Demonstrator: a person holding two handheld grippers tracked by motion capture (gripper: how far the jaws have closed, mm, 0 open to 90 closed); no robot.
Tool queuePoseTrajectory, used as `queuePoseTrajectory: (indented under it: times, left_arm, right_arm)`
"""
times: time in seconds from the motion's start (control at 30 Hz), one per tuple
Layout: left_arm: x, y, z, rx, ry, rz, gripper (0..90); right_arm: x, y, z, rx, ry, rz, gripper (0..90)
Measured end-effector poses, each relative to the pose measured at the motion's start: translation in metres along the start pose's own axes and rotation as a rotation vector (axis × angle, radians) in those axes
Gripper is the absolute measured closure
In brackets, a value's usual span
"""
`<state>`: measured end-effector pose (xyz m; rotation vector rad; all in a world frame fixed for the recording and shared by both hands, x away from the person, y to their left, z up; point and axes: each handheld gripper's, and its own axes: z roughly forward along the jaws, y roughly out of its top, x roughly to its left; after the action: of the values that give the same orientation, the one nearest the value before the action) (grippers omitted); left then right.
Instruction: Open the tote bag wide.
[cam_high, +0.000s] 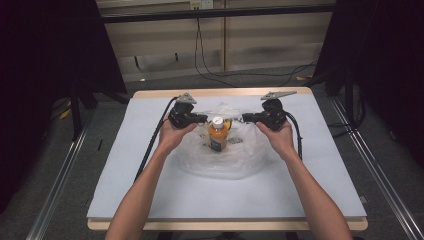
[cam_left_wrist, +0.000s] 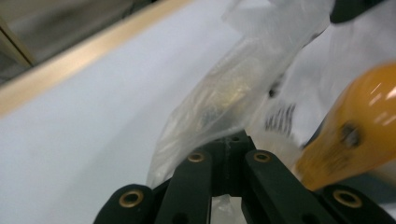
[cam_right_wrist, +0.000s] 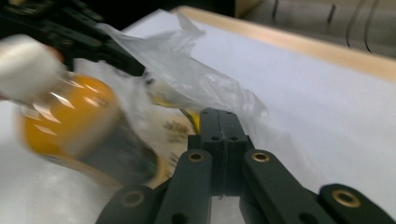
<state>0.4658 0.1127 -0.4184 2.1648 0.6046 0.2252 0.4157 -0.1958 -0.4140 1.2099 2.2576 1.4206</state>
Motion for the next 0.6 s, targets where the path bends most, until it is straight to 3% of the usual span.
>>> queuePoseTrajectory:
  times: [0.07,0.17,0.2,0.3,0.37,0.4,0.47,0.5,0.57,0.6]
  left_arm:
    - [0.000,-0.009,0.011,0.053,-0.001,0.002,90.0]
    - [0.003,-0.024,0.023,0.089,-0.009,-0.020,90.0]
    - [0.004,-0.028,0.025,0.107,0.008,-0.015,90.0]
    - [0.009,-0.040,0.027,0.132,0.007,-0.037,90.0]
    - [0.011,-0.045,0.025,0.150,-0.010,-0.073,90.0]
    - [0.013,-0.048,0.022,0.182,-0.014,-0.042,90.0]
    - [0.011,-0.050,0.022,0.181,0.001,-0.052,90.0]
    - [0.014,-0.052,0.017,0.259,-0.008,0.030,90.0]
    - [0.011,-0.055,0.017,0.242,0.002,0.005,90.0]
    - [0.008,-0.058,0.018,0.197,0.010,-0.045,90.0]
  right_arm:
    - [-0.005,-0.005,0.004,0.018,-0.003,0.009,90.0]
    - [-0.017,-0.019,0.011,0.052,-0.025,0.036,90.0]
    - [-0.021,-0.023,0.012,0.060,-0.036,0.044,90.0]
    - [-0.030,-0.038,0.016,0.111,-0.059,0.050,90.0]
    - [-0.035,-0.048,0.019,0.153,-0.068,0.051,90.0]
    - [-0.039,-0.056,0.020,0.171,-0.066,0.054,90.0]
    - [-0.040,-0.059,0.021,0.180,-0.063,0.053,90.0]
    - [-0.039,-0.065,0.022,0.199,-0.061,0.040,90.0]
    - [-0.039,-0.067,0.021,0.197,-0.071,0.031,90.0]
    - [-0.040,-0.068,0.019,0.194,-0.067,0.024,90.0]
